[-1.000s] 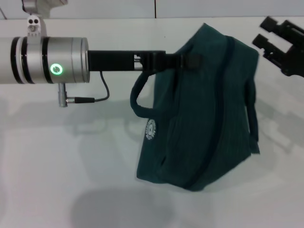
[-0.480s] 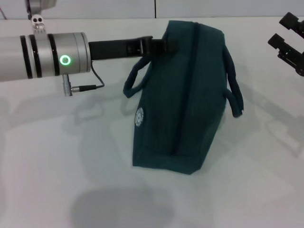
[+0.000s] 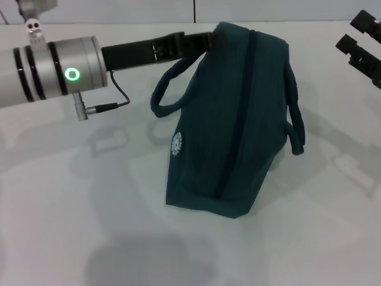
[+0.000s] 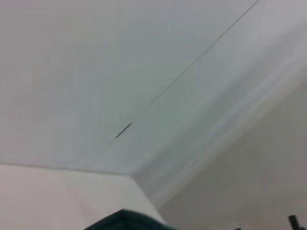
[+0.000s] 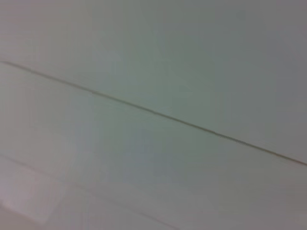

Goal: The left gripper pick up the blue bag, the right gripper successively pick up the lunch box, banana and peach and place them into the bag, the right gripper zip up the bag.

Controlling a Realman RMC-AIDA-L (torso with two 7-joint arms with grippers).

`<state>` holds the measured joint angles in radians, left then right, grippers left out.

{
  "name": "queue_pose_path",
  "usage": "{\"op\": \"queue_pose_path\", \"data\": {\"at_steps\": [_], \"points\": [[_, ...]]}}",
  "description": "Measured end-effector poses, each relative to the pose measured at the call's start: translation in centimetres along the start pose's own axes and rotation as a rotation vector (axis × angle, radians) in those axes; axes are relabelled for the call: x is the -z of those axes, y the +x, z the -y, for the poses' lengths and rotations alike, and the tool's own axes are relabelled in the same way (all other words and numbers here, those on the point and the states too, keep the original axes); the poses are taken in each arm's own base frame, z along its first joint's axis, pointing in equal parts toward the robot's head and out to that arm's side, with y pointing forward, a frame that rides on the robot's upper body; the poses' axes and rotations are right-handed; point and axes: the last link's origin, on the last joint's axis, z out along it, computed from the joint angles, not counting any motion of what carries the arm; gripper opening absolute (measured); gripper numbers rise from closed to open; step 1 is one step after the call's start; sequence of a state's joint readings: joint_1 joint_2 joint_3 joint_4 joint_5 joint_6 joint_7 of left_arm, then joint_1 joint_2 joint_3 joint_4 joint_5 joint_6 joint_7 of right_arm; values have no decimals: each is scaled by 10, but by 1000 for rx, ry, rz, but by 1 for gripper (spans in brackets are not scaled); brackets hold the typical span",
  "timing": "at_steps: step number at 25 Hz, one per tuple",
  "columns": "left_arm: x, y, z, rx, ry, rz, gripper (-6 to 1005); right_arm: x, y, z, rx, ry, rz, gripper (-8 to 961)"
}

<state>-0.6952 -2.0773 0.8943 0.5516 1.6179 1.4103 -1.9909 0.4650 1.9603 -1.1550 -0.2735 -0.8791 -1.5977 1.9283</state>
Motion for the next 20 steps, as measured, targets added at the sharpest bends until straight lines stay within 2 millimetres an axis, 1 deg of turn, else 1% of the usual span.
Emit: {"op": "queue_pose_path", "data": {"at_steps": [5,6,8,11,13,15,16,19,20], "points": [[15,7,-8,-26,-46,-50,441,-2,-1,-7,76,-42,-19,720],[19,9,-10,-40,-54,-61,481,-2,-1,-9,117,-55,-23,721],[27,13,-15,-77,-75,-76,528,-3,-1,-13,194,-81,-28,724],[39,15,-29,-178,-136,-60,599,-2,3,-19,339,-128,-43,729],[46,14,-40,-250,-186,-36,646,-3,7,-23,436,-162,-80,732],[53,12,-46,-309,-214,-23,693,-6,12,-27,551,-201,-152,748],[57,11,-48,-339,-221,-19,717,-8,14,-30,616,-225,-199,756],[69,7,-49,-412,-223,-16,880,-12,23,-38,752,-303,-334,779],[73,5,-48,-427,-221,-15,879,-13,26,-40,780,-326,-366,787]]}}
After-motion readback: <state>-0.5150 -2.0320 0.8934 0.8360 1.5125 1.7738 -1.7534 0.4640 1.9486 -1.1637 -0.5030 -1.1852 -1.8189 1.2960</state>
